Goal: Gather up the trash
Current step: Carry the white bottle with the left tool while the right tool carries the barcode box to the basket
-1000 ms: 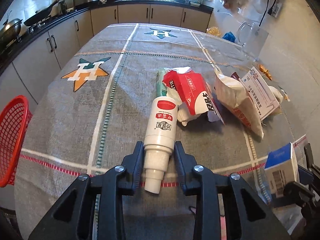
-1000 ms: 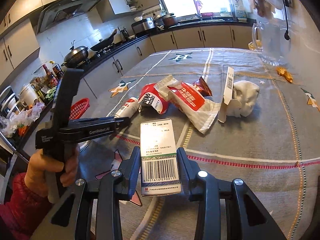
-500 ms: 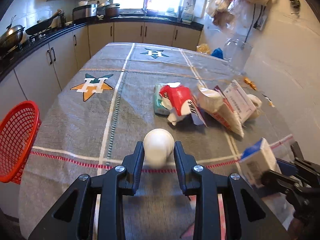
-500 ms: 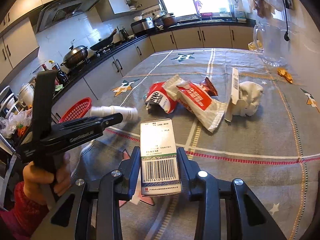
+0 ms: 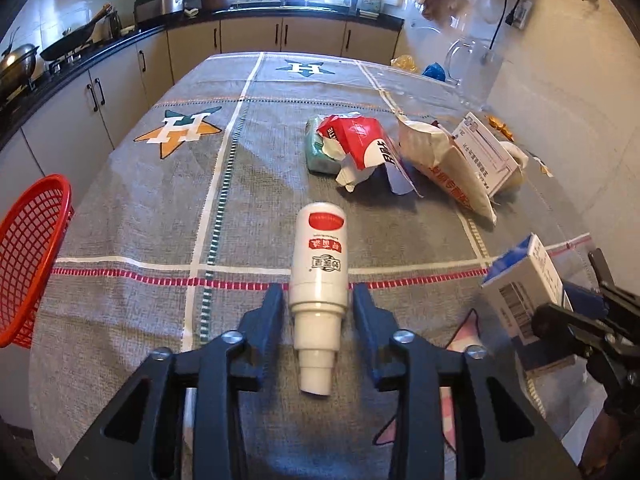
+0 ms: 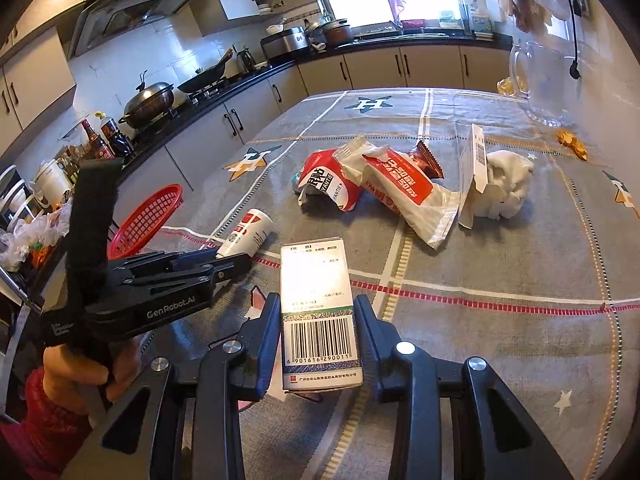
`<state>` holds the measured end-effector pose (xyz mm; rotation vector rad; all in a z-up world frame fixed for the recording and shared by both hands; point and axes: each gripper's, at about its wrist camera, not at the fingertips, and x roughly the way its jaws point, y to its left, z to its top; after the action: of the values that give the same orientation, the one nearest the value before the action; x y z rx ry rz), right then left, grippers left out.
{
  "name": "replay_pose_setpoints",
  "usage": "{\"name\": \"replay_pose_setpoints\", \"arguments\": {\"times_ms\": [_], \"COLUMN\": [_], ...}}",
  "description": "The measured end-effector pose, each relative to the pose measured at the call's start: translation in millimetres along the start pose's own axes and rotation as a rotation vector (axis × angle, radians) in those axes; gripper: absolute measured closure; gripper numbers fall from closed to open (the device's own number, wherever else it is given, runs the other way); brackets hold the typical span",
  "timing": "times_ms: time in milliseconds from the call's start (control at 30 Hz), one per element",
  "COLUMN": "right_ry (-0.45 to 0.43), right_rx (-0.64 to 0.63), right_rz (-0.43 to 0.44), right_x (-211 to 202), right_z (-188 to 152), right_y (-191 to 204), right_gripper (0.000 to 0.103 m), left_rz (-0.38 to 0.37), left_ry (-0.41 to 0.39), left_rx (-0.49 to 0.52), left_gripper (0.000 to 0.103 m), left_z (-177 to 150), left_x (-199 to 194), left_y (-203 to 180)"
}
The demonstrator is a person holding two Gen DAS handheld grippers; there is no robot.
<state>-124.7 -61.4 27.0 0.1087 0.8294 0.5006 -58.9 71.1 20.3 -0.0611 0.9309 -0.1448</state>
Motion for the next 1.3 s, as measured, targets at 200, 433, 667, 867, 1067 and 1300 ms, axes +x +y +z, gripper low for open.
{"name": "replay_pose_setpoints", "arguments": {"times_ms": [200, 433, 667, 867, 1067, 1300], "right_ry": [-0.006, -0.03, -0.062, -0.086, -0.095, -0.081], "right_rx": [0.013, 0.017, -0.002, -0.031, -0.05, -0.058], "right_rz": [0.002, -0.004, -0.005, -0.009, -0.011, 0.004], "right_x": [-4.5, -14.4, -28.7, -38.4, -42.7, -37.8], "right_z": [0.2, 1.8, 6.0, 11.2, 12.9, 11.8], "right_y": [-4.6, -3.4, 10.5, 26.5, 38.2, 47.5], "right_gripper": [0.063, 0.063, 0.063, 0.063, 0.064, 0.064], "left_rz": [0.03, -0.011, -0.019, -0.023, -0.009, 0.018], "left_ry": [-0.011, -0.058, -0.156, -0.201, -0.227, -0.238], "left_rx": [0.01, -0.005, 0.011, 0.025, 0.017, 0.004], "left_gripper": [0.074, 0.074, 0.074, 0.074, 0.074, 0.074], "left_z": [3.2, -1.8, -4.5, -8.1, -14.7, -23.2], "left_x": [8.1, -9.8, -51.6, -75.4, -88.1, -94.1], "left_y": [-3.1, -4.4, -7.3, -7.9, -0.9, 10.2]}}
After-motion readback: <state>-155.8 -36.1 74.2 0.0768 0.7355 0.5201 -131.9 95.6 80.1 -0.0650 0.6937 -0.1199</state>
